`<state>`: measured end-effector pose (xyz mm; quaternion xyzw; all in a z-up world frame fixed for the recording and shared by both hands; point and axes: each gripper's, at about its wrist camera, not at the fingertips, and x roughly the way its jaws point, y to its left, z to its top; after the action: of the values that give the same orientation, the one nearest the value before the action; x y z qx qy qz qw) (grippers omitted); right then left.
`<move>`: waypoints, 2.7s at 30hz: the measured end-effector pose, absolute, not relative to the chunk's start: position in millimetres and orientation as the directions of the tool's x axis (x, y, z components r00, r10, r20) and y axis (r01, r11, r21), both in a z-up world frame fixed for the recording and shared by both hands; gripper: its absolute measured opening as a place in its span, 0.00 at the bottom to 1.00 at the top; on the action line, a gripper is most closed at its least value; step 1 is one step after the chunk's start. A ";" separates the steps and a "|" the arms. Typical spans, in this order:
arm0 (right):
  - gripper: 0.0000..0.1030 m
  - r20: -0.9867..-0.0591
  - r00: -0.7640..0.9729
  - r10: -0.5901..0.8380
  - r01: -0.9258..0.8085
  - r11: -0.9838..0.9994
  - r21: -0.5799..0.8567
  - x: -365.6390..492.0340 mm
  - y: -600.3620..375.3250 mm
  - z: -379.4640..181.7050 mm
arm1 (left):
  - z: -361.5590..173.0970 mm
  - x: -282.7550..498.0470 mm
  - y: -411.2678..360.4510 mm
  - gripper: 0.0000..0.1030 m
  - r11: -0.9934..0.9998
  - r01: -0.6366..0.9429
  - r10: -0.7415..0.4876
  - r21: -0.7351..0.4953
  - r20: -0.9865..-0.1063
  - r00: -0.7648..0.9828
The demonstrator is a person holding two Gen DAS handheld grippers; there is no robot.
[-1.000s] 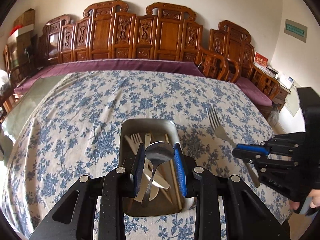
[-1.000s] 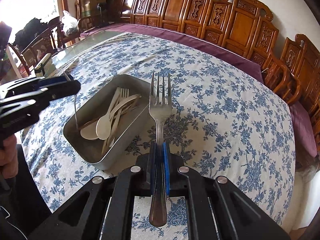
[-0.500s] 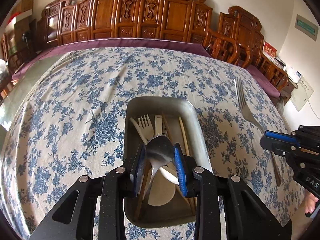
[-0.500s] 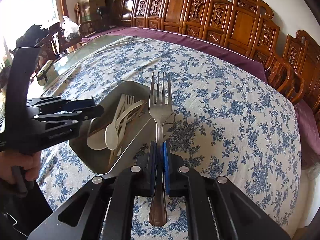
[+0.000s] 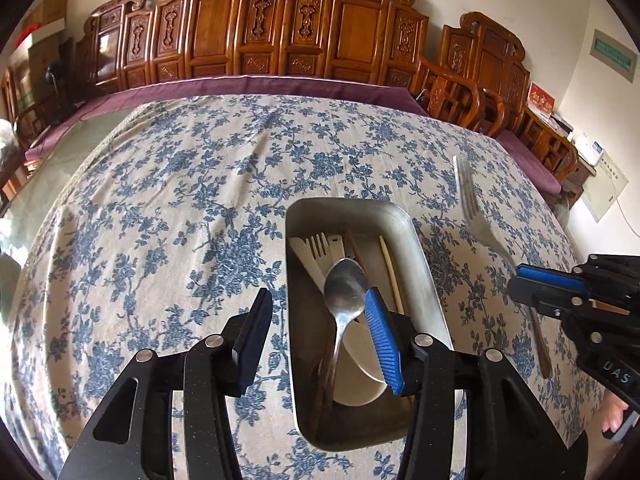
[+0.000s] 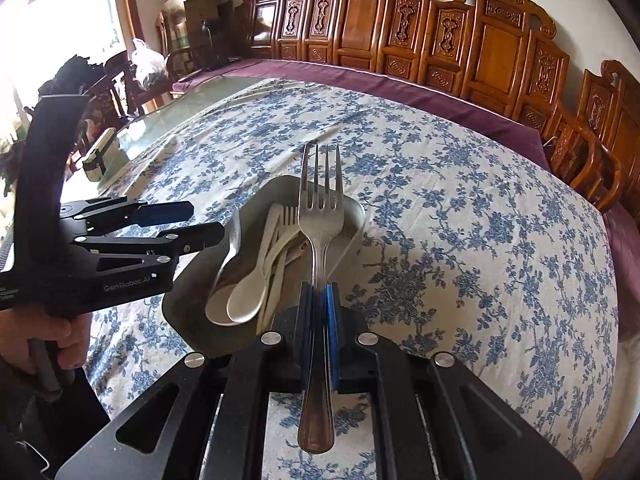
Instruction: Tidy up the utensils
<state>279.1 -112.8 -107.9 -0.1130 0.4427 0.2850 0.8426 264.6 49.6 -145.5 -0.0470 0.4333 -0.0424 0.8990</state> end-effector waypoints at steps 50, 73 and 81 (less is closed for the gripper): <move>0.09 -0.840 0.382 0.385 -0.417 0.883 0.215 324.6 -61.4 -182.5 | -156.9 302.4 97.7 0.57 0.997 0.015 -0.067 -0.074 -0.779 0.623; 0.11 -0.769 0.506 0.390 -0.422 0.890 0.174 297.0 -79.6 -135.3 | -134.4 275.4 95.5 0.76 0.996 0.004 -0.069 -0.088 -0.755 0.652; 0.11 -0.713 0.579 0.396 -0.400 0.900 0.174 263.7 -116.7 -95.6 | -108.2 248.4 75.9 0.92 0.994 0.022 -0.091 -0.106 -0.712 0.696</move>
<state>263.7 -116.7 -95.6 -0.0027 0.4002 0.2240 0.8886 248.4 75.9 -108.2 -0.0445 0.3883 -0.0308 0.9199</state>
